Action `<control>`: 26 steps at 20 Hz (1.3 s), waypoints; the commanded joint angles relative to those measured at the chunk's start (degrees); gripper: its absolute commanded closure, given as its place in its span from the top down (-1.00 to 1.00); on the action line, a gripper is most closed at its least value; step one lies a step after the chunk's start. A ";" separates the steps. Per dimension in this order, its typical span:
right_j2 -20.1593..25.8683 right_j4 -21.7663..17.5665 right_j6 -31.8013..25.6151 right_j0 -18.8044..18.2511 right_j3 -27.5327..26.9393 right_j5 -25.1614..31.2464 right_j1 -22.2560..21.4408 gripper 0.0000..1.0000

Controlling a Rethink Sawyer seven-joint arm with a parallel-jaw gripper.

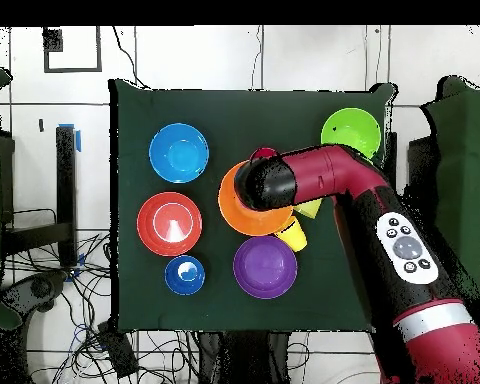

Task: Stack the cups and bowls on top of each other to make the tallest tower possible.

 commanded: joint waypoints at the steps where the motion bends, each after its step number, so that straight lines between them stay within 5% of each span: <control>1: -0.87 -4.67 -1.68 1.41 2.16 -3.10 2.27 -1.00; 26: -1.71 -6.90 -0.43 2.67 1.48 -5.38 4.79 -1.00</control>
